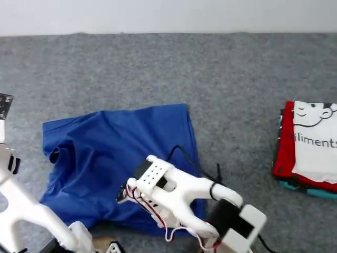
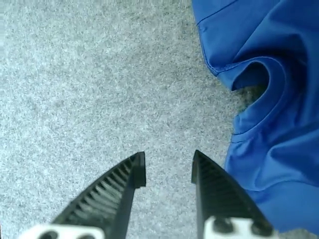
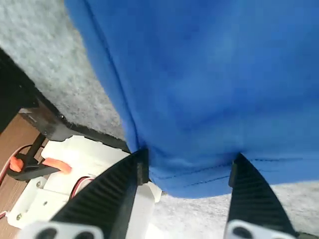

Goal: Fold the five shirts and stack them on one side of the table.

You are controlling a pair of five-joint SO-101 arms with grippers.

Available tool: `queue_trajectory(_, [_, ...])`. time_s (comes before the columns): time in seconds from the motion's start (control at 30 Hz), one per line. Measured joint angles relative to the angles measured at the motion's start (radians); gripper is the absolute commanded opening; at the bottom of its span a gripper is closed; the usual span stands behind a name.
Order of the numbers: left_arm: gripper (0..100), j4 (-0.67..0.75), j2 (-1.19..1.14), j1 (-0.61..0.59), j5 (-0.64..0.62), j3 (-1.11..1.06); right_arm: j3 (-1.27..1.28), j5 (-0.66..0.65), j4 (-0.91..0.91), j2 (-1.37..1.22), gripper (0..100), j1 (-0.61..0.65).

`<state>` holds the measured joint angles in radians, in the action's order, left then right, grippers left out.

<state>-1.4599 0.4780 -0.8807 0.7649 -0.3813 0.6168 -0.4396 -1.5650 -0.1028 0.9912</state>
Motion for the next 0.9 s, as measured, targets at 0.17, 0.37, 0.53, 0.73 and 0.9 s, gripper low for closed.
queue_trajectory(0.17, [16,0.037,0.0,0.0,0.0,-0.034,0.0,-0.009,0.006,-0.044,26.2,0.026])
queue_trajectory(0.37, [16,0.041,0.0,0.0,0.0,-0.035,-0.063,-0.009,-0.077,-0.044,26.2,0.055])
queue_trajectory(0.53, [16,0.041,0.0,0.0,0.0,-0.035,-0.198,-0.009,-0.167,-0.048,26.2,0.06])
queue_trajectory(0.73, [16,0.041,0.0,0.0,0.0,-0.035,-0.221,-0.009,-0.178,-0.055,26.2,0.061])
queue_trajectory(0.9, [16,0.041,0.0,0.0,0.0,-0.035,-0.173,-0.009,-0.178,-0.055,23.7,0.103])
